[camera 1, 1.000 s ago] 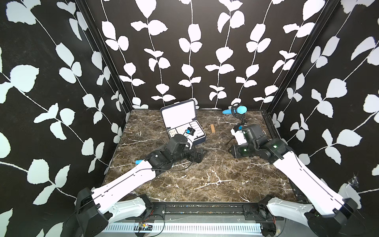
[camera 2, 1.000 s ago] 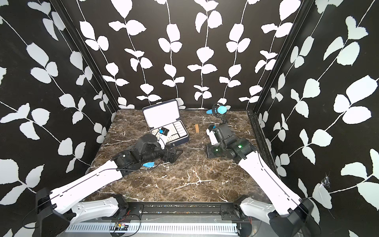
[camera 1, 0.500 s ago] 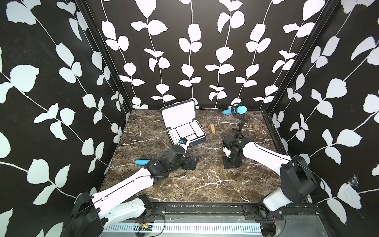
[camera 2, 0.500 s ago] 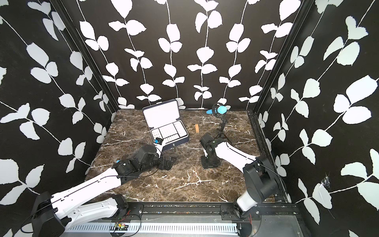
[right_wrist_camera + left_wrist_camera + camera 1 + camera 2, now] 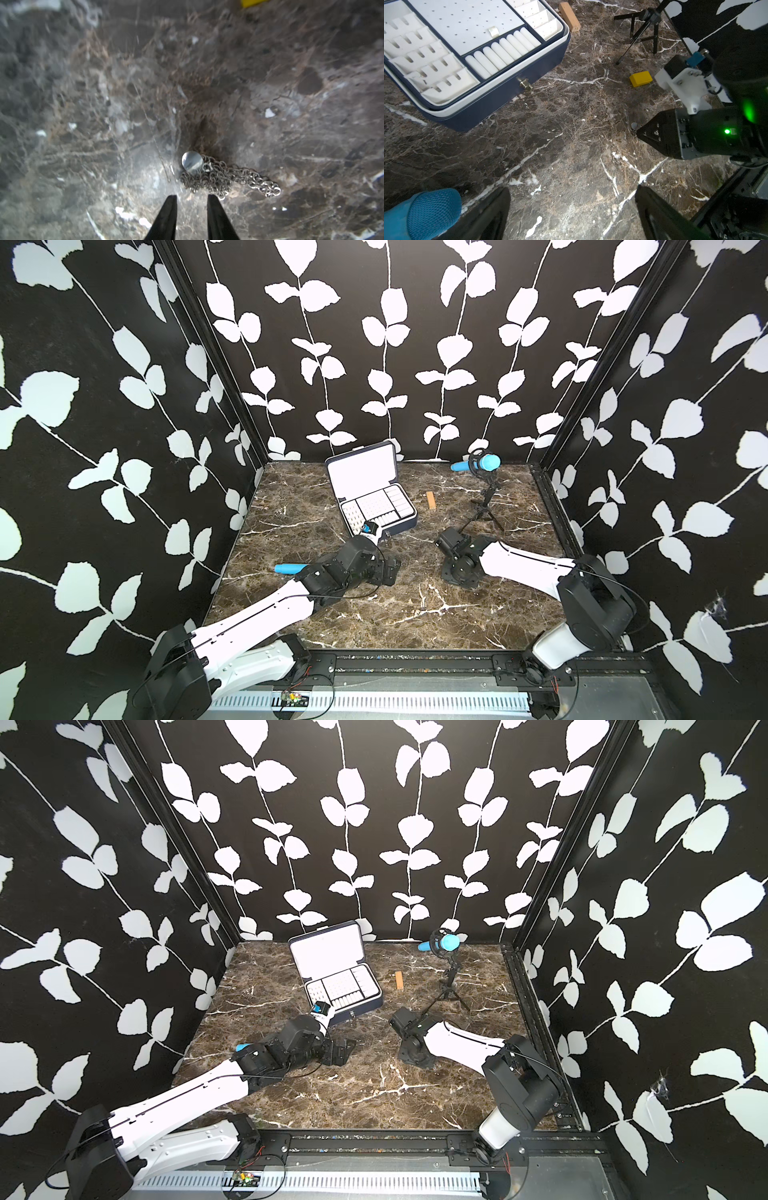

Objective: Put jewelry chain into jewelry box
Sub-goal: Pick up the necklace from the center of the board.

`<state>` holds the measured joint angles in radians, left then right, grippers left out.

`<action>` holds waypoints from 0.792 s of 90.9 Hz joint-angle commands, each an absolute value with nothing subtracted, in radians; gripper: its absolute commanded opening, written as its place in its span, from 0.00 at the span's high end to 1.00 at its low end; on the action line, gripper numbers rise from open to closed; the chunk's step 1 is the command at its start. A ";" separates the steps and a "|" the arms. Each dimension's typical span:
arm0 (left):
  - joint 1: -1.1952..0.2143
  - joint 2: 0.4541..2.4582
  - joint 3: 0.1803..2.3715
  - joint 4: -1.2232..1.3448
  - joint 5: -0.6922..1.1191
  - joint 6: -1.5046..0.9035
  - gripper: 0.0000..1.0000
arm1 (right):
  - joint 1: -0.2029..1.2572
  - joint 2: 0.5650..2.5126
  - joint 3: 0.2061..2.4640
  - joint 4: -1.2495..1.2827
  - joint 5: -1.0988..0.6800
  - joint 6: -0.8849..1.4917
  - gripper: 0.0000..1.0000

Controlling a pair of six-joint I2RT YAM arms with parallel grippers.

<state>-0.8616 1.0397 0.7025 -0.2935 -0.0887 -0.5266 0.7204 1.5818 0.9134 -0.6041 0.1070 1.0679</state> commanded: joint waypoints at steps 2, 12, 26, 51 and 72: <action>-0.864 1.033 0.685 -0.295 -0.102 -0.520 0.03 | 0.727 1.628 0.932 -0.590 0.183 1.162 0.71; -0.864 1.031 0.680 -0.301 -0.108 -0.520 0.03 | 0.726 1.660 0.931 -0.575 0.181 1.178 0.72; -0.864 1.031 0.681 -0.308 -0.112 -0.518 0.03 | 0.728 1.687 0.929 -0.563 0.173 1.183 0.74; -0.864 1.029 0.686 -0.314 -0.119 -0.516 0.03 | 0.728 1.610 0.887 -0.586 0.196 1.172 1.00; -0.864 1.020 0.697 -0.326 -0.122 -0.516 0.03 | 0.728 1.493 0.881 -0.615 0.199 1.113 1.00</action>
<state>-0.8616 1.0393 0.6891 -0.2947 -0.1116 -0.5255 0.7212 1.5597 0.8818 -0.5793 0.1764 1.1553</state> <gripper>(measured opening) 0.972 0.045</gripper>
